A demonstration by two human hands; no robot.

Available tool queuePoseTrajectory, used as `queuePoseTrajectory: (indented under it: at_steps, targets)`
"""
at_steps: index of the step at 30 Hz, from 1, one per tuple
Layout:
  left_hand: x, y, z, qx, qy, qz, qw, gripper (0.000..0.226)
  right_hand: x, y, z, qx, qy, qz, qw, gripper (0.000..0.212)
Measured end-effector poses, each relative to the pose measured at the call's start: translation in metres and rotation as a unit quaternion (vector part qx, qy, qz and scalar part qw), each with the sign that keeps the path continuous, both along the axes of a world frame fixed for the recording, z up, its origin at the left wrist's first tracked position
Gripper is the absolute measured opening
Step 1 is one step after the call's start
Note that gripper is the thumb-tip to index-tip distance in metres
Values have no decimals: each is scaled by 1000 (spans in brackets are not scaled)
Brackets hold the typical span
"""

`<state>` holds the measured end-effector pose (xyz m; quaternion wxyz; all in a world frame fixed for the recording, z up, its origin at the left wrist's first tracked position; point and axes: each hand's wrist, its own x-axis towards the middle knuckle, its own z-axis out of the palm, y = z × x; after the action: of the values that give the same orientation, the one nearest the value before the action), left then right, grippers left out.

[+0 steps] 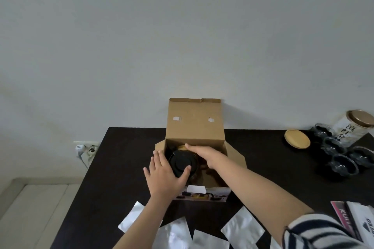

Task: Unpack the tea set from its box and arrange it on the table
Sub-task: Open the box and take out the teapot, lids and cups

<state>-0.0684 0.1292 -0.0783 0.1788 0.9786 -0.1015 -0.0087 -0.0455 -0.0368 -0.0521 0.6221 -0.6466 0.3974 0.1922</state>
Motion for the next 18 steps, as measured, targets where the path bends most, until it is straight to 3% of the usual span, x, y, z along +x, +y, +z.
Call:
queuePoseTrajectory:
  at_steps: [4, 12, 18]
  targets:
    - [0, -1, 0, -5, 0, 0, 1000, 110, 10, 10, -9, 30, -3, -38, 999, 85]
    - [-1, 0, 0, -11, -11, 4, 1000, 109, 2, 11, -18, 34, -38, -143, 988, 100]
    - [-1, 1, 0, -11, -7, 1, 1000, 111, -24, -8, 31, 52, -95, -107, 988, 101]
